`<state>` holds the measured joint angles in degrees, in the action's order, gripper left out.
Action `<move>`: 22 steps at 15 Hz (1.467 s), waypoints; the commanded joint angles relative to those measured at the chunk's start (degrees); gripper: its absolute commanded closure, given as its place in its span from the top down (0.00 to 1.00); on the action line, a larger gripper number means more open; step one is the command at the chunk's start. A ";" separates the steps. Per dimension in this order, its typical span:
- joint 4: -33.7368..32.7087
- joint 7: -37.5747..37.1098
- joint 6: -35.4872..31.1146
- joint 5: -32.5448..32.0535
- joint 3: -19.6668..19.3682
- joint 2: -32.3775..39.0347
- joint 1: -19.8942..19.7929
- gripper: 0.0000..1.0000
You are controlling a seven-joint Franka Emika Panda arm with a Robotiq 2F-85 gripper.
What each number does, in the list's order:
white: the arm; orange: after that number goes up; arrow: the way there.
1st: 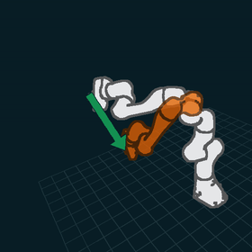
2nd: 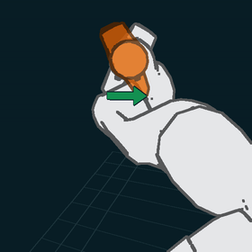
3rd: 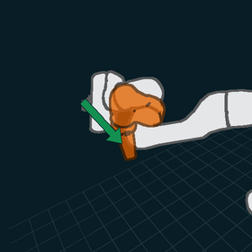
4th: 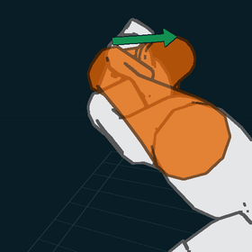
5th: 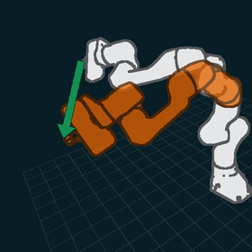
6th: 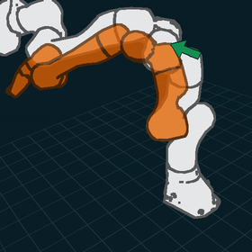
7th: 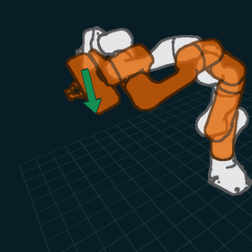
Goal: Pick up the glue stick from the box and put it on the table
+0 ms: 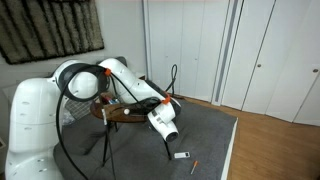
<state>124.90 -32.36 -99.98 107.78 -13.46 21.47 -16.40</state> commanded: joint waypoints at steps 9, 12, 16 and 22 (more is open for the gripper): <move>13.74 2.40 3.01 -24.16 -4.47 -21.71 0.23 1.00; 16.11 2.18 -0.19 -36.17 -5.27 -30.69 -0.68 1.00; 16.47 2.48 -2.97 -46.99 -3.78 -40.90 -3.01 1.00; 14.31 3.01 -0.76 -45.03 -3.86 -37.90 -3.38 1.00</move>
<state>139.30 -29.48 -101.05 62.58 -18.18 -16.59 -18.78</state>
